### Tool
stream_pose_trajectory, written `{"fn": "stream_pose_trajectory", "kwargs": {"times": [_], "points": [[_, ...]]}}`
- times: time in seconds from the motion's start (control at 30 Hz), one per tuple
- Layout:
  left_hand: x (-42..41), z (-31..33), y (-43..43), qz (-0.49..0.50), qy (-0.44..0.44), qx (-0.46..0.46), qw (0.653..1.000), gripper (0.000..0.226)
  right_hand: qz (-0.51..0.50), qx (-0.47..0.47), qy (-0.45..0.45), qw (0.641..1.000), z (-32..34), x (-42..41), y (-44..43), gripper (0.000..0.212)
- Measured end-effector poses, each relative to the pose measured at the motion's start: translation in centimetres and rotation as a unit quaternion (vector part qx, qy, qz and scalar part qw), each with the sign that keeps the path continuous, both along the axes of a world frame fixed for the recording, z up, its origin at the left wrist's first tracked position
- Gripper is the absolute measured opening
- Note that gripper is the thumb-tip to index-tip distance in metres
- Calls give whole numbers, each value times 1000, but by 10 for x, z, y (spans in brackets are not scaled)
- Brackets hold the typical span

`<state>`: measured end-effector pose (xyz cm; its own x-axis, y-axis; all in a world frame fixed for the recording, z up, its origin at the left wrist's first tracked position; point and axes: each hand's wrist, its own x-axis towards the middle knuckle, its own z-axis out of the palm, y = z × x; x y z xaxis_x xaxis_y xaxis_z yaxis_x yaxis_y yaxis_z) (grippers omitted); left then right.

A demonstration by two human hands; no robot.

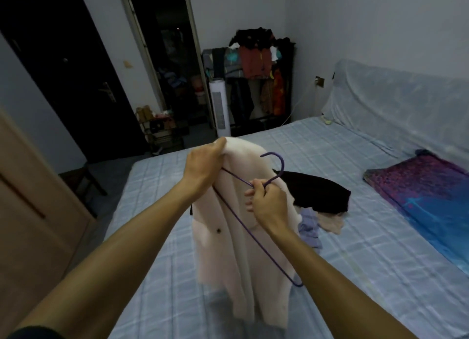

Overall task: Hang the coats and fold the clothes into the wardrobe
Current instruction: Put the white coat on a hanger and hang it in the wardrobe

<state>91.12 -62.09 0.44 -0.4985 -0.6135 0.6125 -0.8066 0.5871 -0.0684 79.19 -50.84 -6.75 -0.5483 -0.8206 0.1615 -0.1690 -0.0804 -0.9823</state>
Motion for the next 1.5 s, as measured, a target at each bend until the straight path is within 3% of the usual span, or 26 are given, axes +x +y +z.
{"fn": "stream_pose_trajectory", "kwargs": {"times": [0.13, 0.37, 0.5, 0.63, 0.77, 0.93, 1.03, 1.2, 1.27, 1.37, 1.5], "points": [[12, -1, -2, -16, -62, -87, 994, 35, -9, -33, 38, 999, 0, 9, -7, 30], [55, 26, -32, 104, -51, -61, 991, 35, 43, -14, 256, 966, -2, -11, -19, 31], [25, 19, -21, 74, -22, -50, 996, 30, 52, -63, 121, 989, 15, 21, -37, 34], [16, -1, -2, -16, -19, -53, 998, 32, 22, -90, 36, 995, 13, 29, -44, 34], [34, -8, 1, -61, -19, 0, 998, 37, -16, -147, 58, 987, 4, 22, -44, 36], [39, 1, -30, -111, -119, 41, 986, 49, -21, -193, 81, 978, 2, 26, -54, 36], [31, 6, -38, -106, -153, 89, 979, 44, -10, -191, 125, 974, 2, 26, -61, 31], [40, -15, -50, -99, -151, 62, 982, 51, -19, -158, 221, 962, -1, 0, -69, 22], [47, -26, -57, -102, -126, 51, 985, 53, -67, -146, 193, 968, -13, -16, -67, 27], [60, -37, -67, -108, -100, 10, 989, 61, -161, -78, 78, 981, -45, -44, -58, 41], [58, -45, -67, -126, -92, -16, 988, 59, -231, -44, 33, 971, -69, -58, -57, 43]]}}
